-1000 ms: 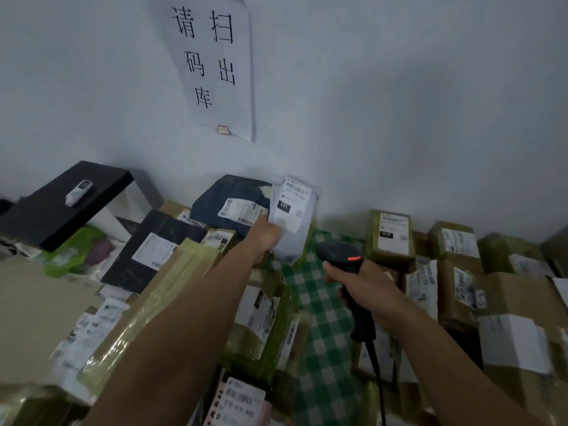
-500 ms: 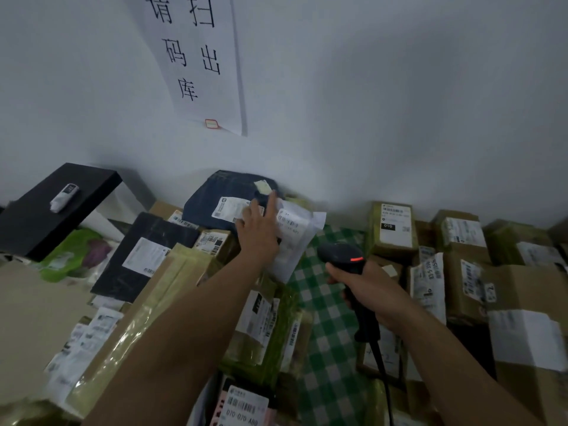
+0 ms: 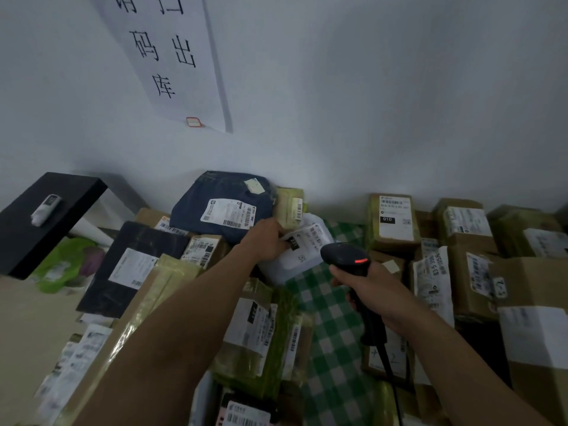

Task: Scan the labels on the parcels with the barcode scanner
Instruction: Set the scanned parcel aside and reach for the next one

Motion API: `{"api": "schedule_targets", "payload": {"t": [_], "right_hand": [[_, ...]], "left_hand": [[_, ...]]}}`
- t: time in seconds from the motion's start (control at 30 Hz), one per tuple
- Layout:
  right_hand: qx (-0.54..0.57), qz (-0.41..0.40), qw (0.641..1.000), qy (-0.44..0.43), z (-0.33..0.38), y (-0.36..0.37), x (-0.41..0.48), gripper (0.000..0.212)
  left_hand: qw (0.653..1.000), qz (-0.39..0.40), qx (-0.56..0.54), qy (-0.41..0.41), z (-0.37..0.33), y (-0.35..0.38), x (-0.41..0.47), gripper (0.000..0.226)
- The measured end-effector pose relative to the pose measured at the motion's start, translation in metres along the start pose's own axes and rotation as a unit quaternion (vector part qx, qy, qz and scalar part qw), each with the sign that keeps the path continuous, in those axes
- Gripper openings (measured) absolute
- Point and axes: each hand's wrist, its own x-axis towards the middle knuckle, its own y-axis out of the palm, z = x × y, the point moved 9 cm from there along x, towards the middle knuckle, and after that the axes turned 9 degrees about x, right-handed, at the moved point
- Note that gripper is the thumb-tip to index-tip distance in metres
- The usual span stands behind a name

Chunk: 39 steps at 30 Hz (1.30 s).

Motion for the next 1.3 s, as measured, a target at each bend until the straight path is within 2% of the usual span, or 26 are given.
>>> {"api": "schedule_targets", "payload": {"t": [0.17, 0.27, 0.3, 0.33, 0.4, 0.43, 0.47, 0.57, 0.67, 0.8, 1.0, 1.17, 1.3], "right_hand": [[0.017, 0.006, 1.000, -0.003, 0.002, 0.004, -0.001, 0.016], [0.027, 0.008, 1.000, -0.002, 0.001, 0.006, -0.003, 0.015], [0.028, 0.008, 1.000, -0.002, 0.001, 0.006, -0.004, 0.015], [0.028, 0.006, 1.000, -0.001, 0.001, 0.006, -0.004, 0.015], [0.025, 0.003, 1.000, -0.001, 0.001, 0.007, -0.006, 0.014], [0.023, 0.003, 1.000, -0.001, 0.001, 0.007, -0.008, 0.013], [0.021, 0.003, 1.000, -0.001, 0.001, 0.008, -0.009, 0.013], [0.026, 0.008, 1.000, -0.007, 0.004, 0.011, -0.012, 0.012], [0.028, 0.011, 0.999, -0.011, 0.006, 0.010, -0.015, 0.011], [0.030, 0.011, 0.999, -0.011, 0.006, 0.007, -0.016, 0.010], [0.036, 0.010, 0.999, -0.007, 0.004, 0.006, -0.018, 0.014], [0.038, 0.008, 0.999, -0.011, 0.003, 0.006, -0.019, 0.014], [0.030, 0.009, 0.999, -0.008, 0.001, 0.006, -0.020, 0.017]], "left_hand": [[0.993, 0.017, -0.104, -0.046, 0.006, -0.001, -0.006, 0.016], [0.983, -0.030, -0.166, -0.069, 0.013, -0.005, -0.013, 0.030], [0.981, -0.046, -0.172, -0.080, 0.018, -0.007, -0.015, 0.041], [0.981, -0.057, -0.163, -0.087, 0.023, -0.009, -0.016, 0.062], [0.991, -0.043, -0.101, -0.077, 0.025, -0.008, -0.021, 0.115], [0.996, -0.023, -0.062, -0.063, 0.020, -0.006, -0.024, 0.125], [0.998, -0.002, -0.030, -0.052, 0.016, -0.005, -0.026, 0.126], [0.995, 0.061, 0.000, -0.073, 0.016, 0.000, -0.028, 0.110], [0.992, 0.077, 0.002, -0.100, 0.023, 0.001, -0.027, 0.090], [0.994, -0.019, 0.043, -0.099, 0.018, -0.009, -0.028, 0.052], [0.981, -0.090, 0.144, -0.091, 0.014, -0.011, -0.019, 0.048], [0.989, -0.125, -0.012, -0.075, 0.016, -0.011, -0.016, 0.036], [0.991, -0.119, 0.028, -0.062, 0.007, -0.010, -0.024, 0.022]]}}
